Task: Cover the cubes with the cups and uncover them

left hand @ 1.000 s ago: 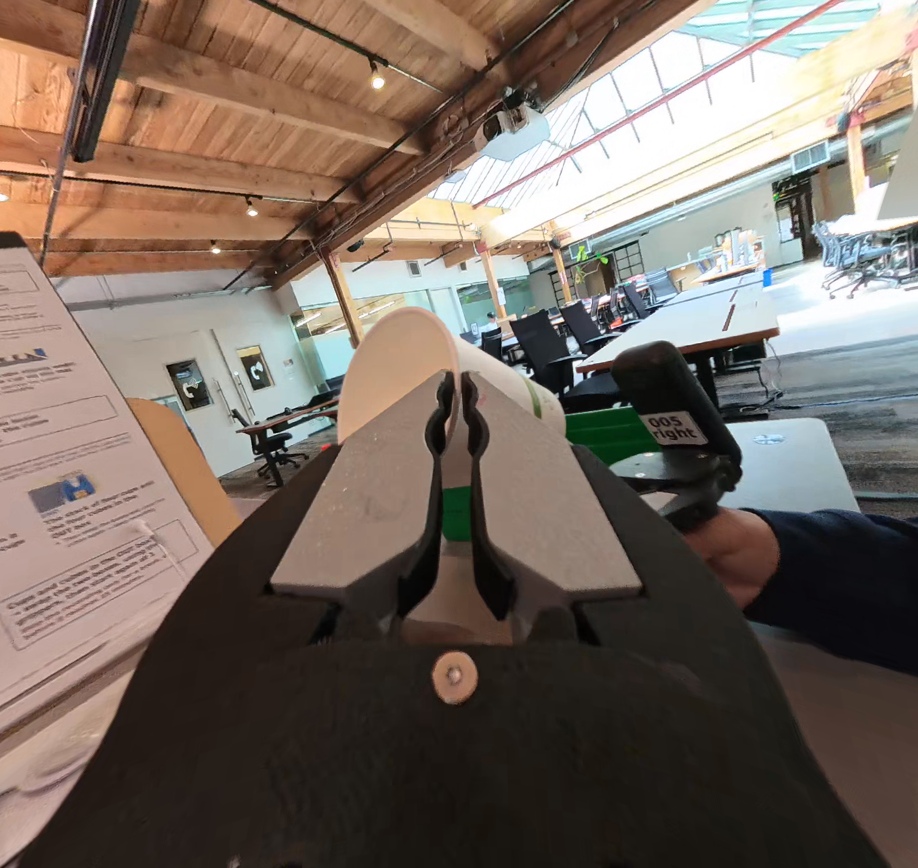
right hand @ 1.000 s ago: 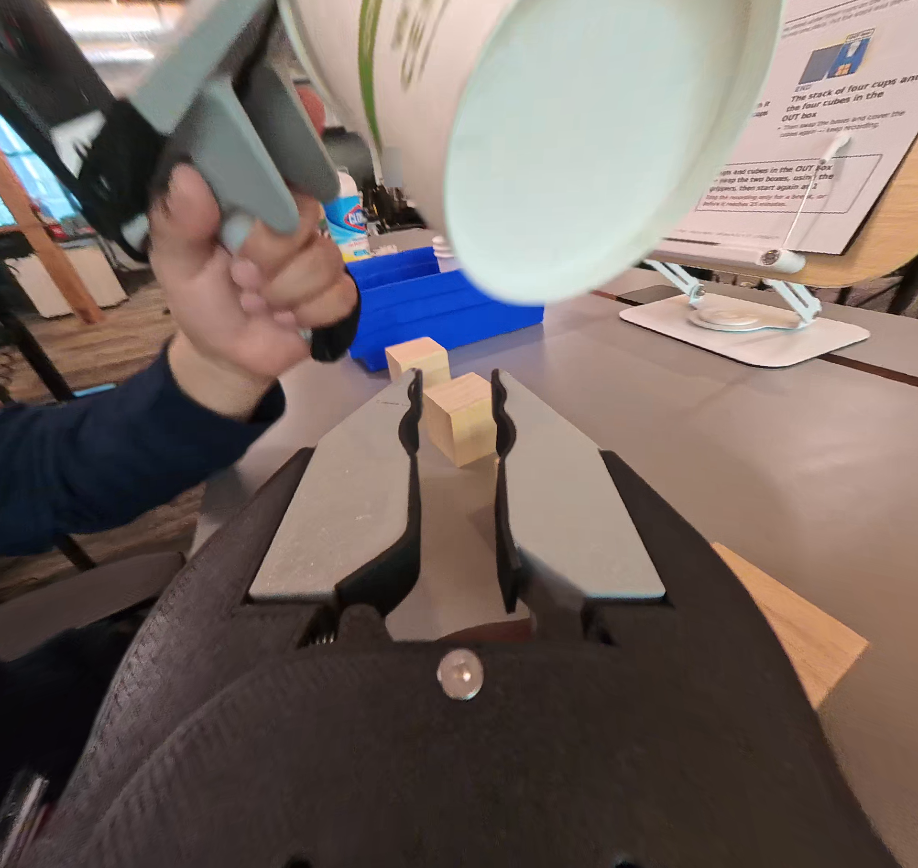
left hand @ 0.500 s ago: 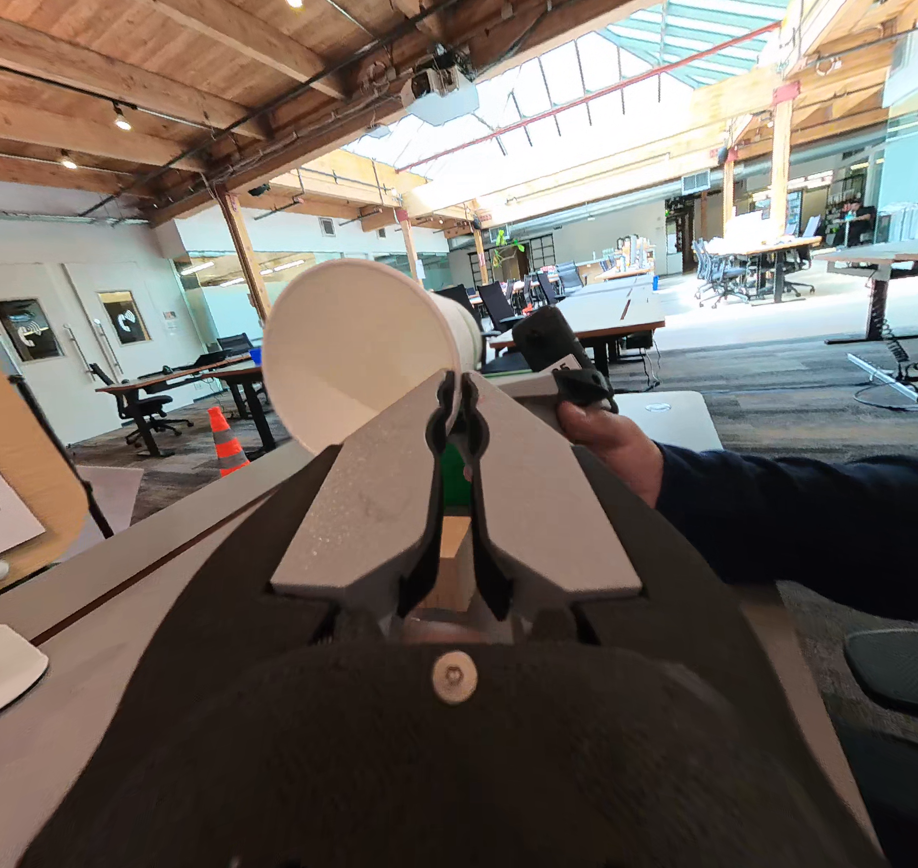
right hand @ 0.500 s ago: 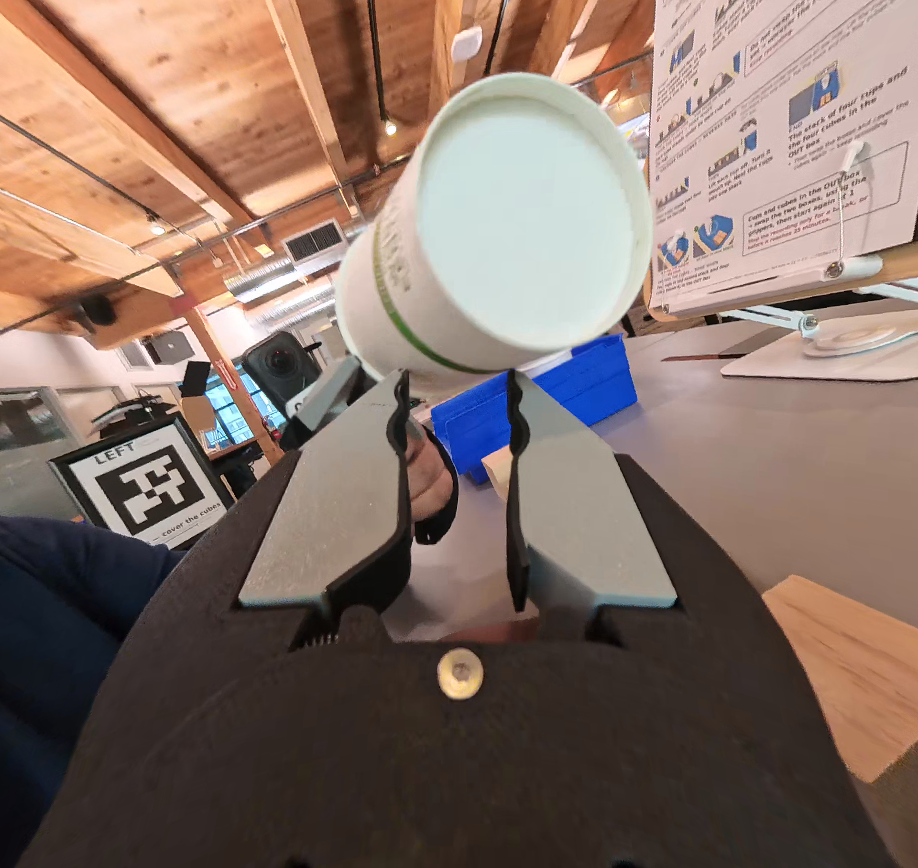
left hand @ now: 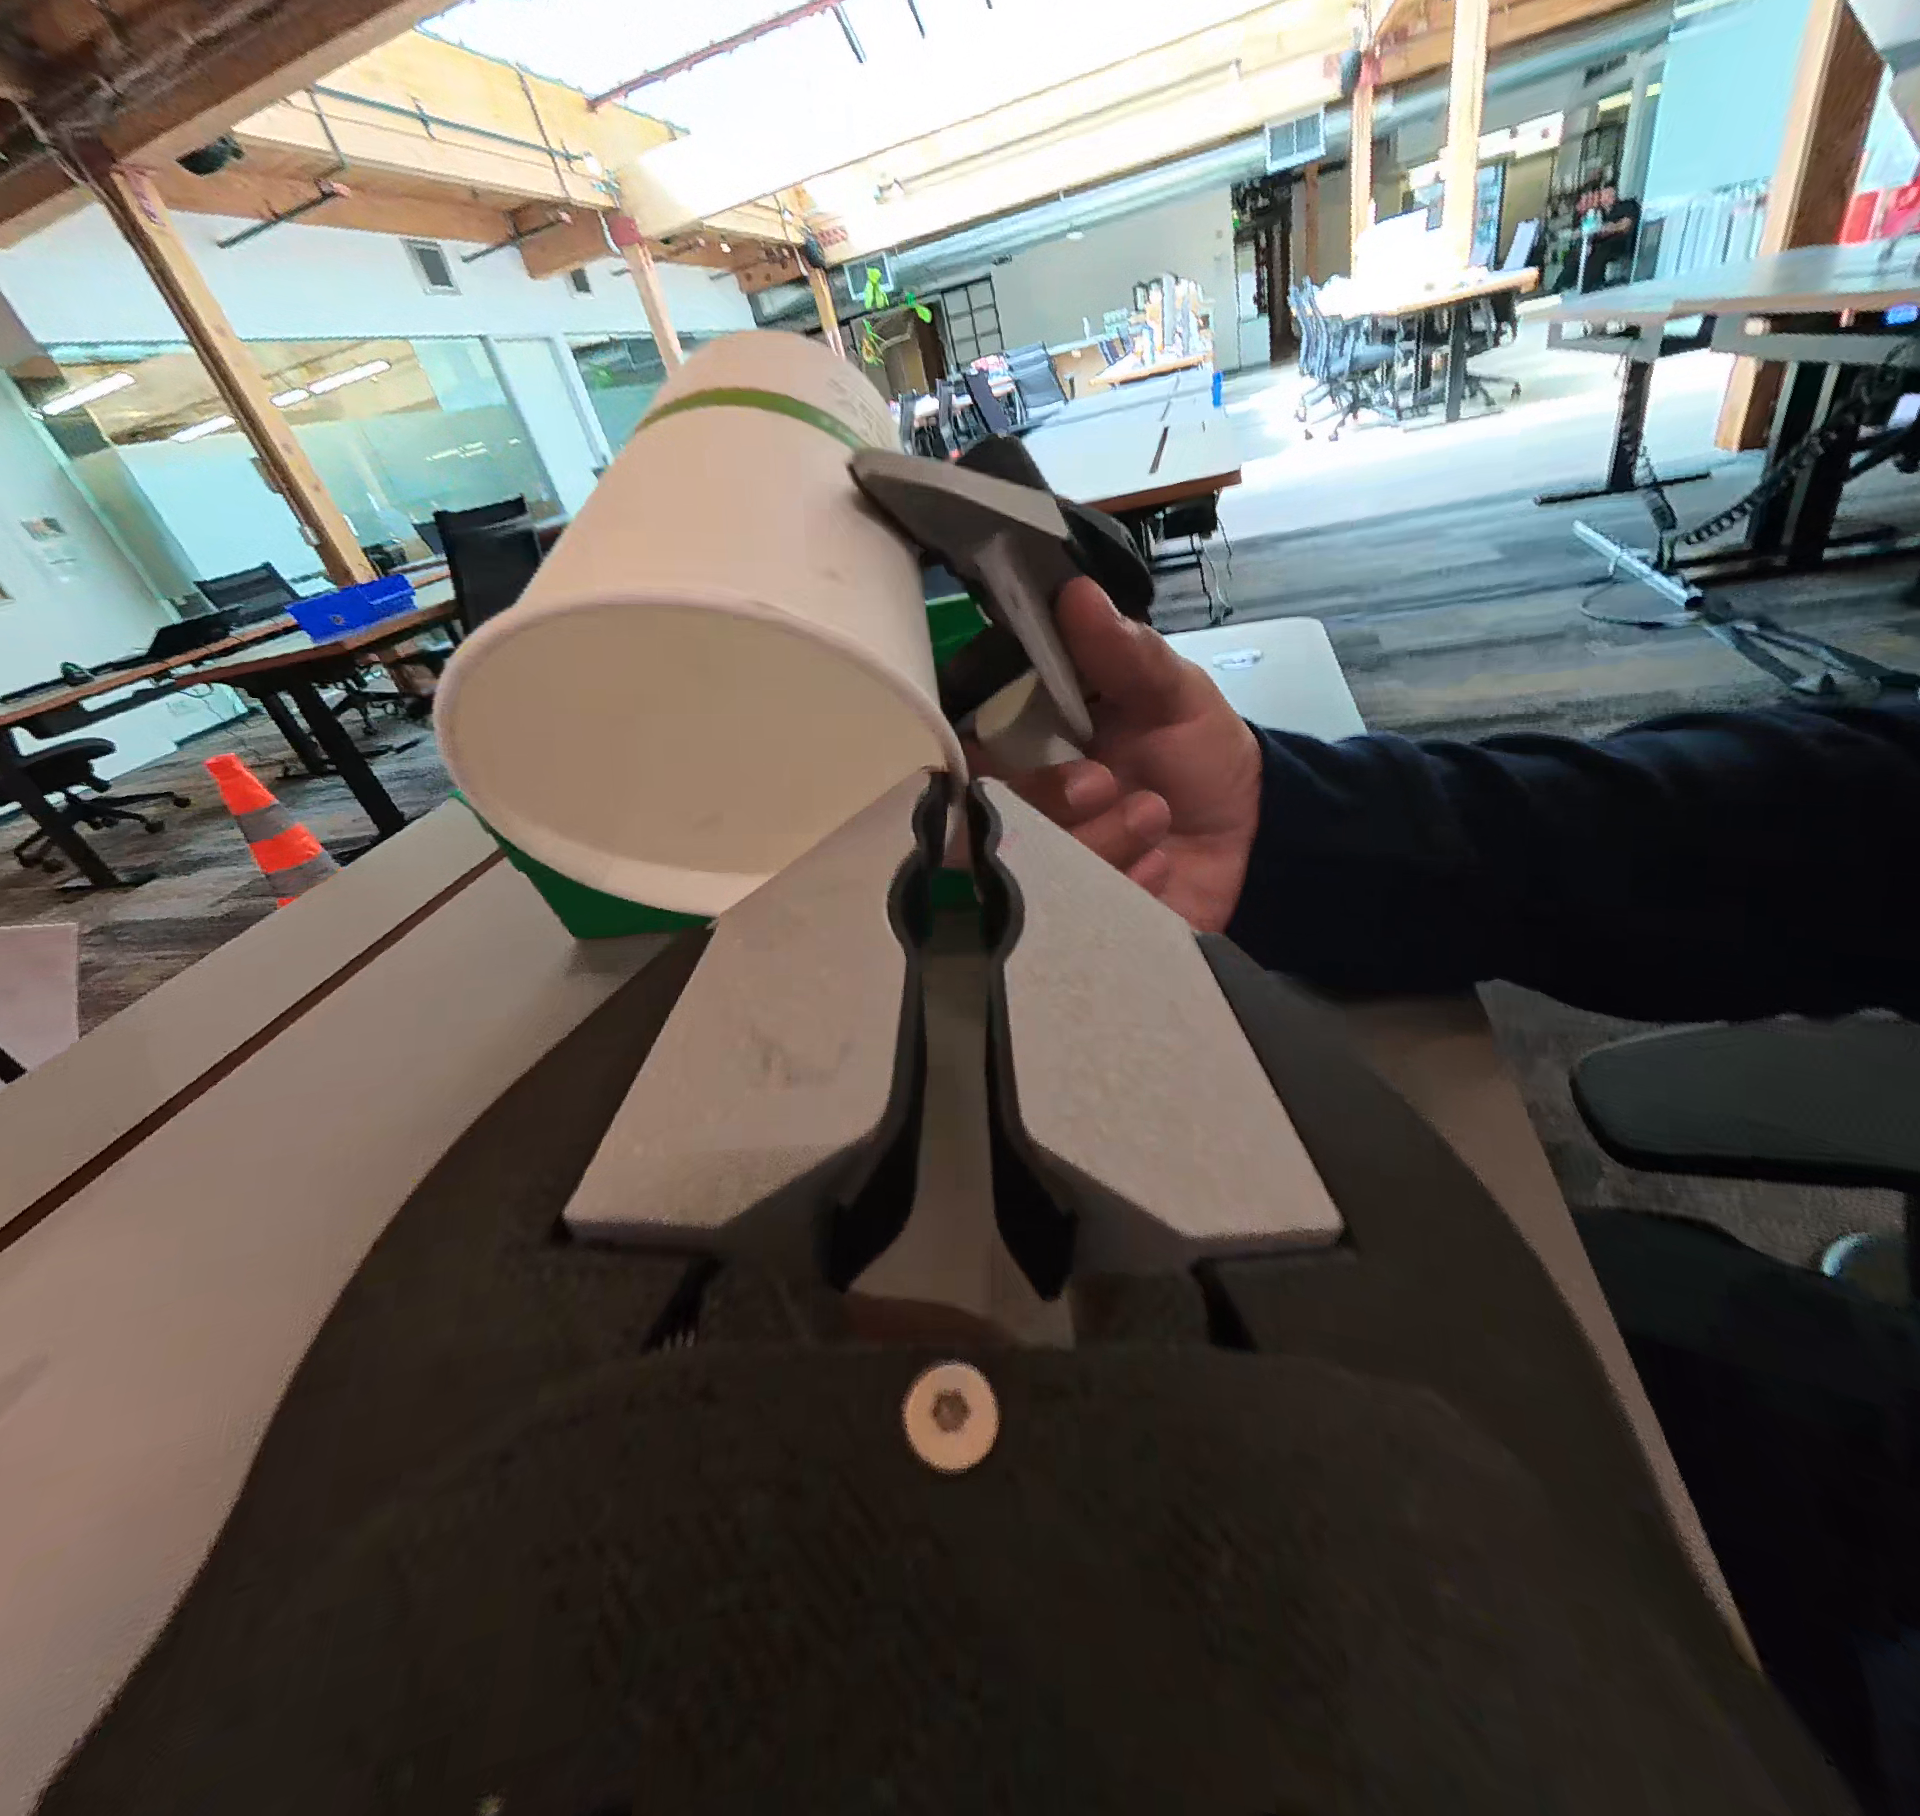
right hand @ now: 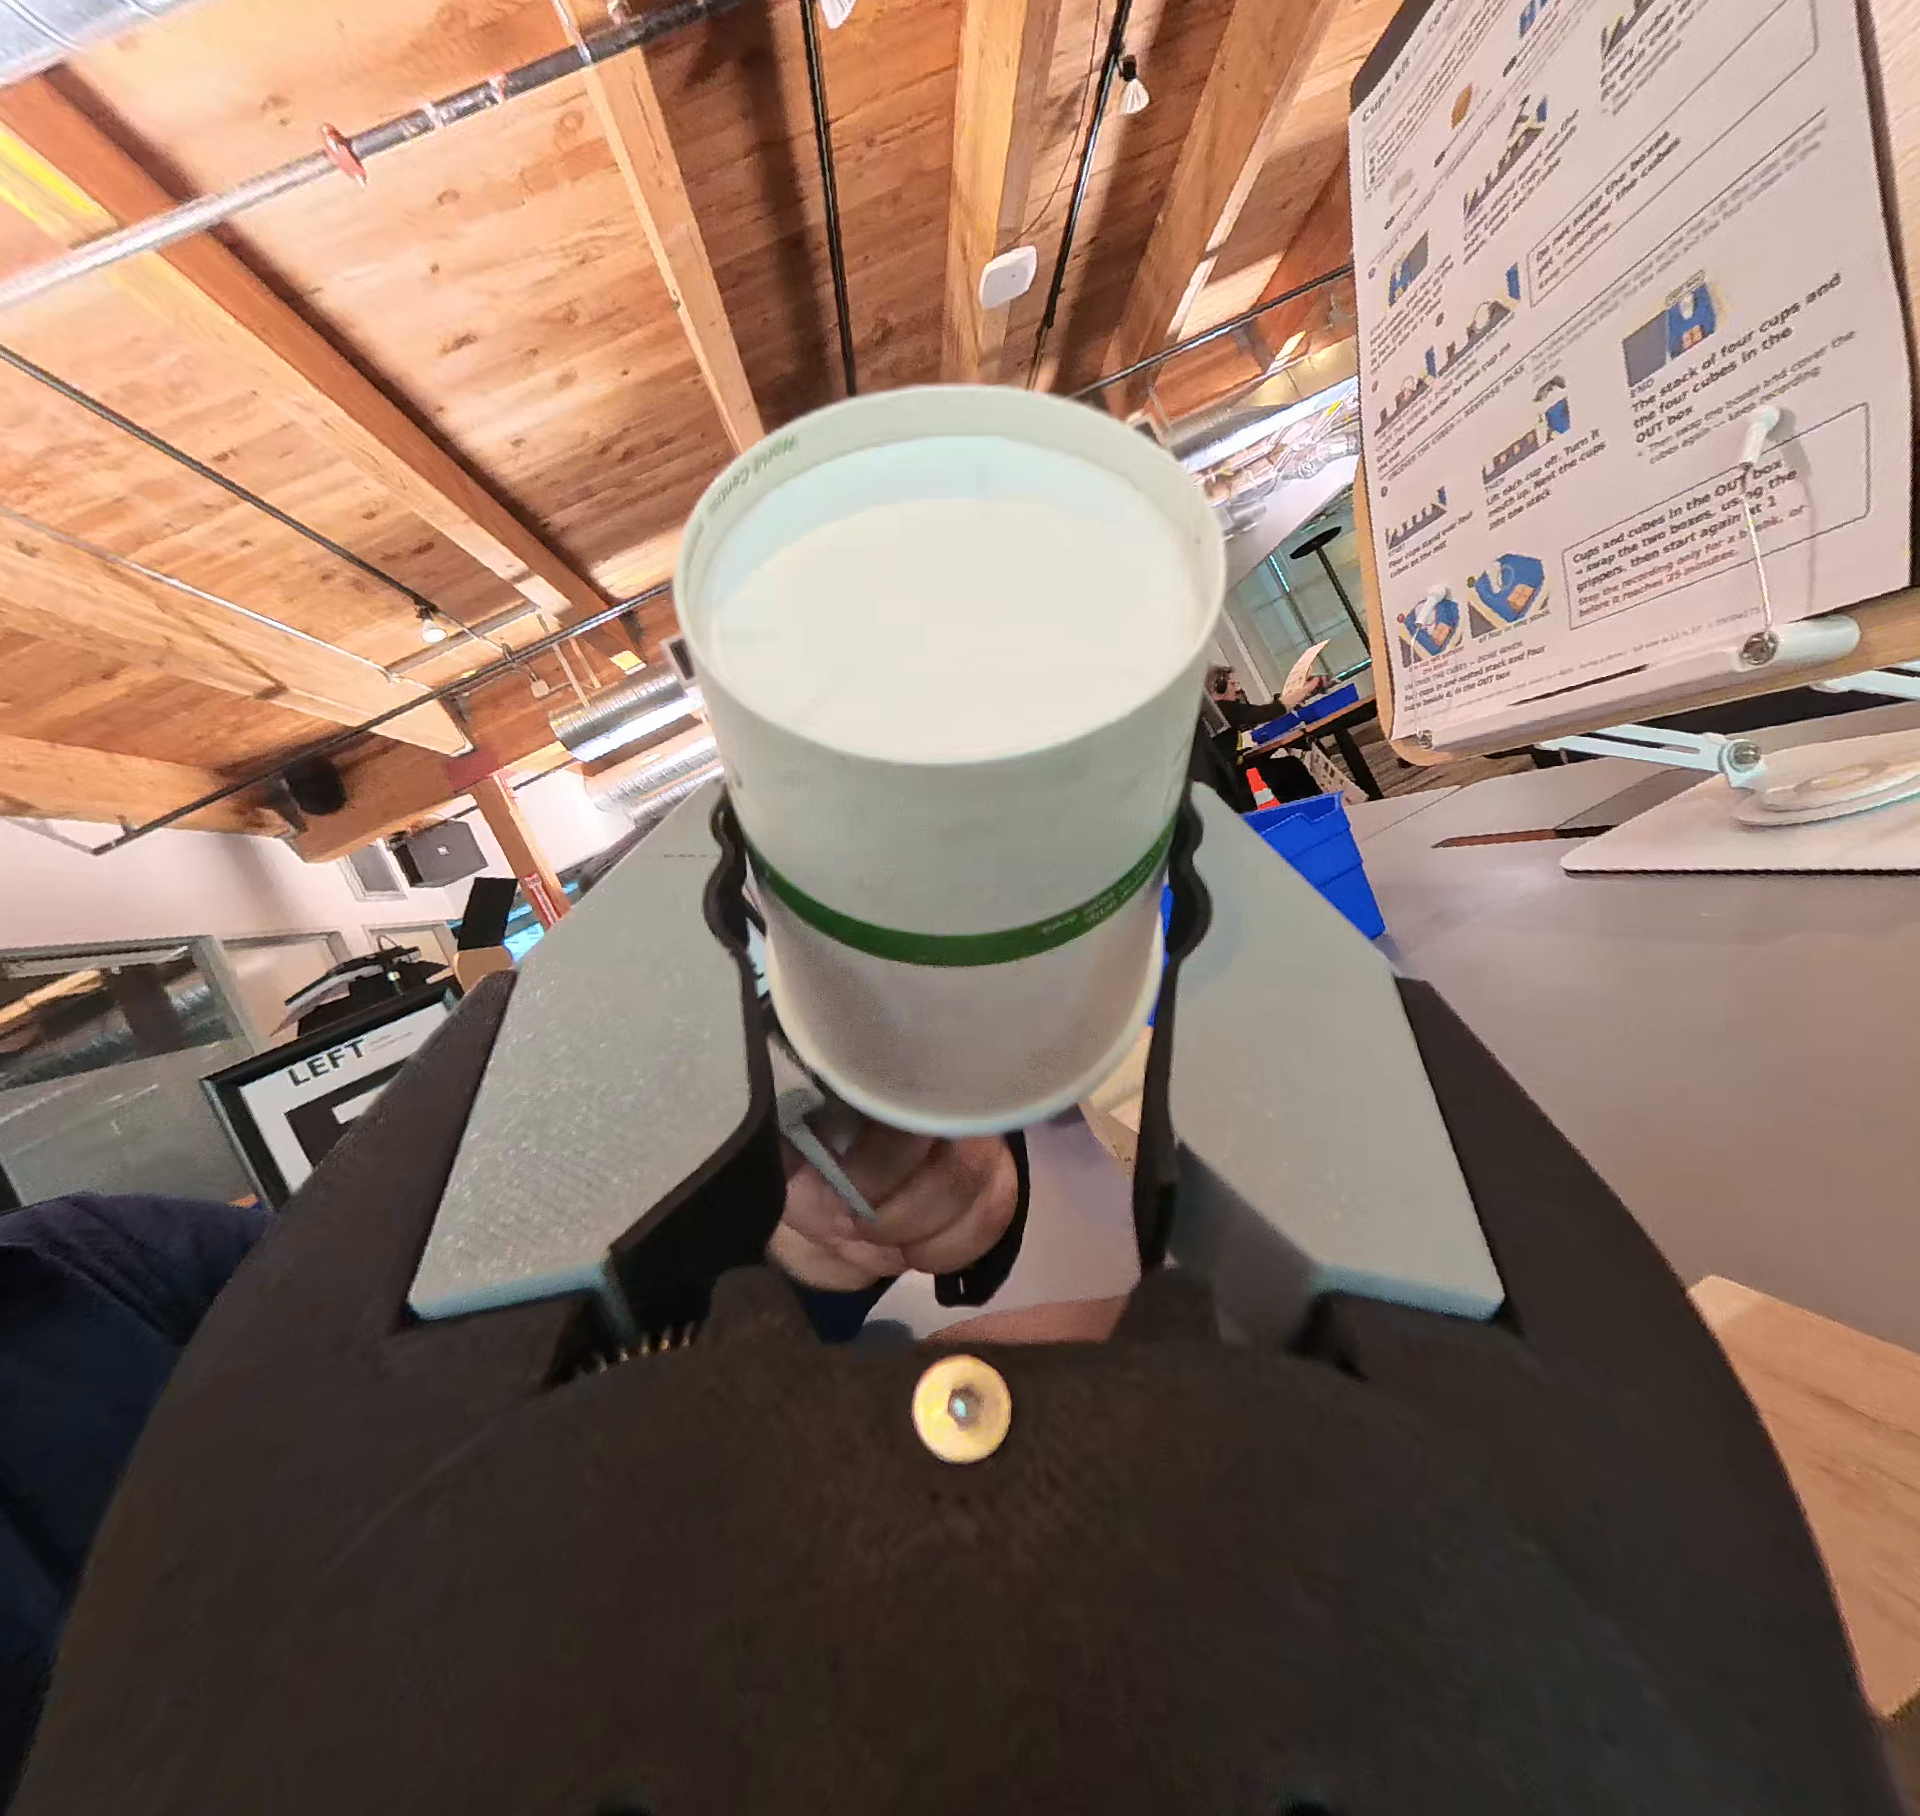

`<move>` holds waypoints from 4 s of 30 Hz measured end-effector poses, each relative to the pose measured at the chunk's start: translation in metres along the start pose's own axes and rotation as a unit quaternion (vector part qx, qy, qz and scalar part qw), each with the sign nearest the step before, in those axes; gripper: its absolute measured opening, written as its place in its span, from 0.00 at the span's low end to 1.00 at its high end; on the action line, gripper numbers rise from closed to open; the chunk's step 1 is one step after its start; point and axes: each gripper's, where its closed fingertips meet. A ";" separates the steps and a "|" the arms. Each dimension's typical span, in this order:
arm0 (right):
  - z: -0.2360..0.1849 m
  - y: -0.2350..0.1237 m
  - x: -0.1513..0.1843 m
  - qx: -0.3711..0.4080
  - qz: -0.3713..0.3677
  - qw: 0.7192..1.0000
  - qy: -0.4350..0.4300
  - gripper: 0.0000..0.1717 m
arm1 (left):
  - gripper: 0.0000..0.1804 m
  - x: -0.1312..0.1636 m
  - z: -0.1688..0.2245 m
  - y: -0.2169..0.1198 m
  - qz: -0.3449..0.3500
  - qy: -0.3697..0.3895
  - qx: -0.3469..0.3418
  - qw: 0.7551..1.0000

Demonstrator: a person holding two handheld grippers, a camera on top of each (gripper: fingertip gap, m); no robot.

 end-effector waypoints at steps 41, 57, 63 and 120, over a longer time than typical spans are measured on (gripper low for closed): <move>0.109 -0.050 0.006 0.331 -0.176 0.838 -0.397 0.47 | 0.01 0.064 -0.062 -0.018 -0.145 -0.013 -0.157 0.977; 0.109 -0.051 0.009 0.332 -0.178 0.839 -0.392 0.45 | 0.01 0.065 -0.061 -0.018 -0.147 -0.013 -0.154 0.977; 0.104 -0.048 0.003 0.326 -0.161 0.841 -0.402 0.43 | 0.01 0.066 -0.061 -0.018 -0.148 -0.012 -0.153 0.977; 0.069 -0.025 0.019 0.226 -0.165 0.828 -0.486 0.23 | 0.02 0.069 -0.092 -0.042 -0.174 -0.028 -0.232 0.957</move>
Point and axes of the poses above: each gripper's, where its closed fingertips meet, y out along the fingers, x out of its underside, z = x × y across the jaws, and after that the axes turned 14 degrees about z, right-handed
